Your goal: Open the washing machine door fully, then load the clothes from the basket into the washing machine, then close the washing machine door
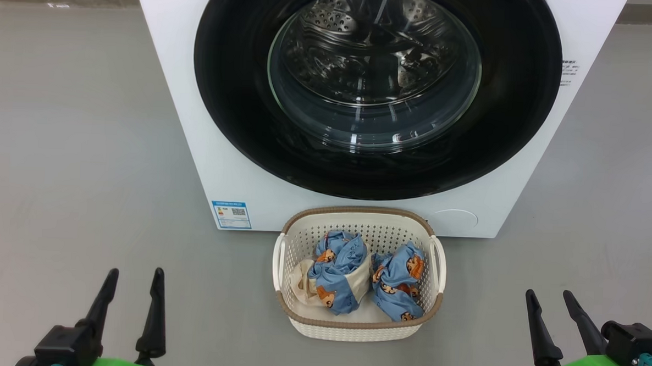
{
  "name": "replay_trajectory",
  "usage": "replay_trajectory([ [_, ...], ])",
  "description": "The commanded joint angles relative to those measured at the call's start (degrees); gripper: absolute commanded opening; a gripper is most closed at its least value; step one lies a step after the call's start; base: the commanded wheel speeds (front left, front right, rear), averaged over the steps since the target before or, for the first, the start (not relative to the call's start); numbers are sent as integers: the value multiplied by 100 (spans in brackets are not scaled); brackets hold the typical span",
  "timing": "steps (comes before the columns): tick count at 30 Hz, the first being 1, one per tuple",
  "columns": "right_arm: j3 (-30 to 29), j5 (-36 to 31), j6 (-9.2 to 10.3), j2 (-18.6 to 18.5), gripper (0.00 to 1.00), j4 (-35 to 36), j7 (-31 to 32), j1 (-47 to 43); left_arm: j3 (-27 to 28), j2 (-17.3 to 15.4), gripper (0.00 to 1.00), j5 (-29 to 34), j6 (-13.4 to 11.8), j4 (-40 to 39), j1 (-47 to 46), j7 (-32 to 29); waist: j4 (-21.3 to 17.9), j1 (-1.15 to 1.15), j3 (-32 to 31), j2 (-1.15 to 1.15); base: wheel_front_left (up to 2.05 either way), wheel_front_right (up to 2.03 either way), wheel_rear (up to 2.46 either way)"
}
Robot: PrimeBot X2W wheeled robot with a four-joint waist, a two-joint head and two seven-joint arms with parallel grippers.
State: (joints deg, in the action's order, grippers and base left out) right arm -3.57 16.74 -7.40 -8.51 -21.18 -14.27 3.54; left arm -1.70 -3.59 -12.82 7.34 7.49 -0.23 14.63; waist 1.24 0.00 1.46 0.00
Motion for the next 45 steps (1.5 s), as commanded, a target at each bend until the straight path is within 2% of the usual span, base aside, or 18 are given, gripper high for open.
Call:
replay_trajectory([
  [1, 104, -66, -9, -32, 100, 134, -73, 143, 210, -58, 100, 43, 14, -90, -166, 37, -13, 0, 20, 0, 0, 0, 0],
  [19, 49, -98, -9, 17, 100, 191, -73, 164, 47, -114, 100, 133, 14, -9, -235, 37, -12, 0, 63, 0, 19, 19, -38],
  [41, 46, -90, -9, 40, 100, 237, -73, 187, 58, -123, 100, 96, 14, 8, -264, 37, -35, 0, 115, 0, 118, 118, -235],
  [45, 60, -80, -9, 44, 100, 238, -73, 177, 57, -87, 100, -142, 14, -25, -265, 37, -45, 0, 116, 0, 121, 116, -237],
])
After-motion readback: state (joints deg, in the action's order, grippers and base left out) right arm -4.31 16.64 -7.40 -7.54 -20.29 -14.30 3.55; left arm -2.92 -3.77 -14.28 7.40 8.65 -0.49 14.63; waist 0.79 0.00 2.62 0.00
